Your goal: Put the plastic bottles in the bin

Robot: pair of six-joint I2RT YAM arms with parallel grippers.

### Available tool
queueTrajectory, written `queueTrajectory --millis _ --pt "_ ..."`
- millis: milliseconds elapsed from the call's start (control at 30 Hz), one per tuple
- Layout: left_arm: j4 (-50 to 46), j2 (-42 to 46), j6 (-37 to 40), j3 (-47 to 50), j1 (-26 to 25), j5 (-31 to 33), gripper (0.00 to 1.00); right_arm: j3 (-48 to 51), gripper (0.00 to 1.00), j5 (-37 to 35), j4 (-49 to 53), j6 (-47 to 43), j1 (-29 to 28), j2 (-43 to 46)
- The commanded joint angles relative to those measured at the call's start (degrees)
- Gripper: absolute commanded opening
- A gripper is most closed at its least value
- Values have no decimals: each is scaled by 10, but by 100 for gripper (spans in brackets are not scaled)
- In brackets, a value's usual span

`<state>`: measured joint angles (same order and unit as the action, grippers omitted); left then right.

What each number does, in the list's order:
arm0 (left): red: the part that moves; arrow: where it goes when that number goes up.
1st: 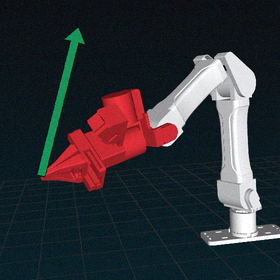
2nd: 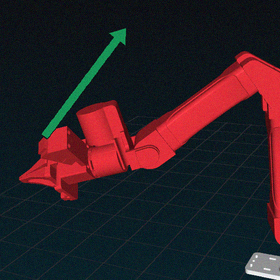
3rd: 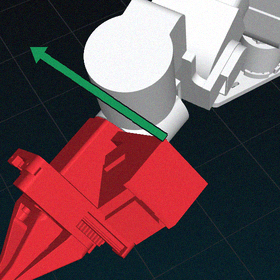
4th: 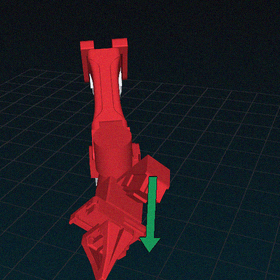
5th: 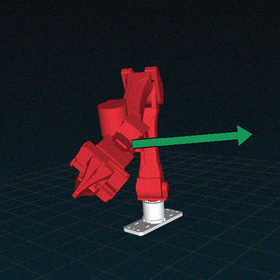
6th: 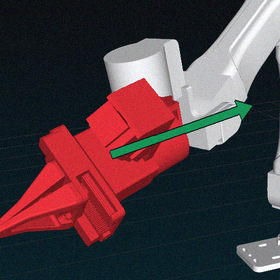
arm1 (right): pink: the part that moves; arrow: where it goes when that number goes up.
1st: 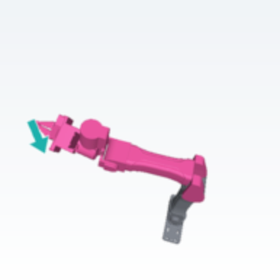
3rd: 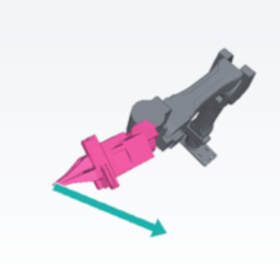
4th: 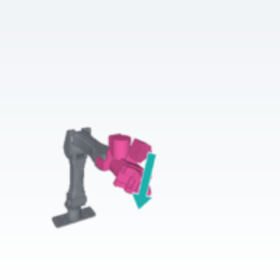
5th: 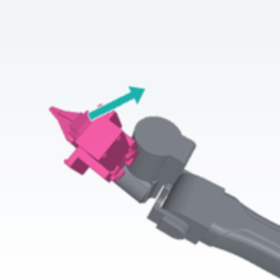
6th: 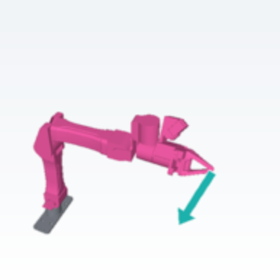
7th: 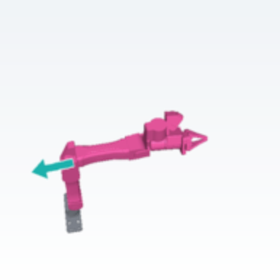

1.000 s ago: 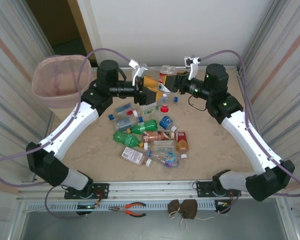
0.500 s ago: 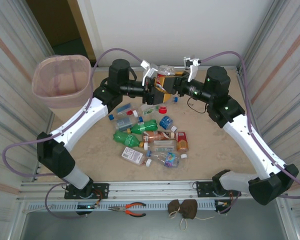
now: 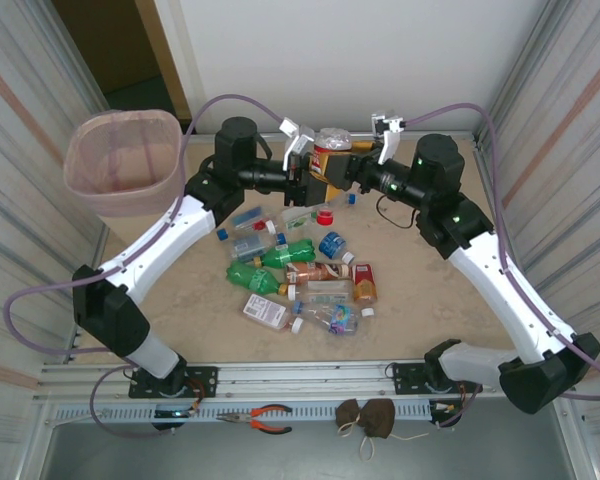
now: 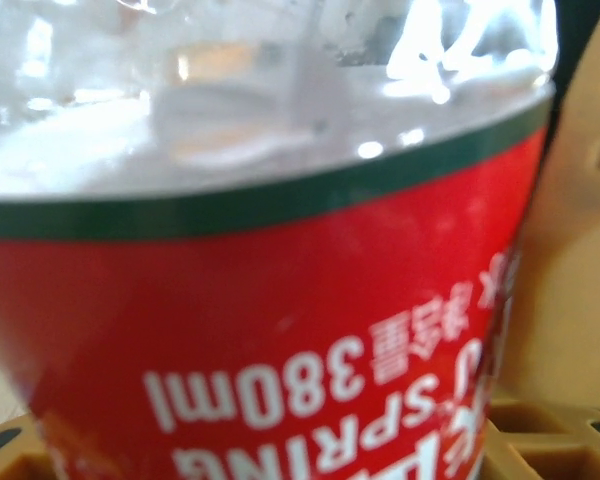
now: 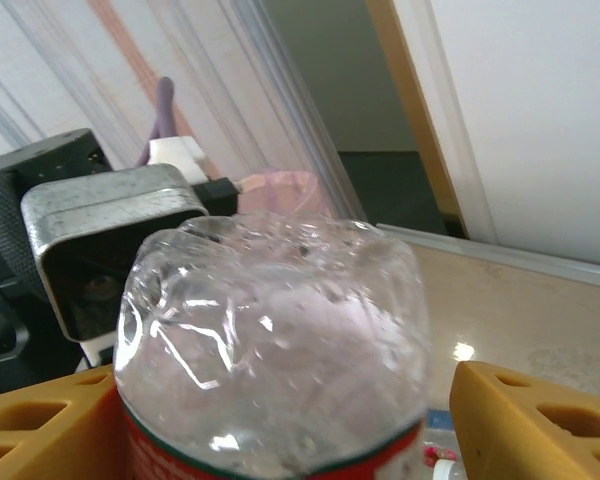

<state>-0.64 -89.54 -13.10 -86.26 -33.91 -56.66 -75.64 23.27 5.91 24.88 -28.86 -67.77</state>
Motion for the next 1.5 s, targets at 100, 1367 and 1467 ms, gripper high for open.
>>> queueTrajectory --millis 100,1367,1467 --pt "-44 53 22 -7 37 70 56 -25 84 -80 47 -36 1 57" --pt "-411 26 230 -141 482 405 52 -5 86 -73 83 -24 66 98" --pt "-419 8 239 -117 482 410 53 -3 86 -74 82 -23 67 96"
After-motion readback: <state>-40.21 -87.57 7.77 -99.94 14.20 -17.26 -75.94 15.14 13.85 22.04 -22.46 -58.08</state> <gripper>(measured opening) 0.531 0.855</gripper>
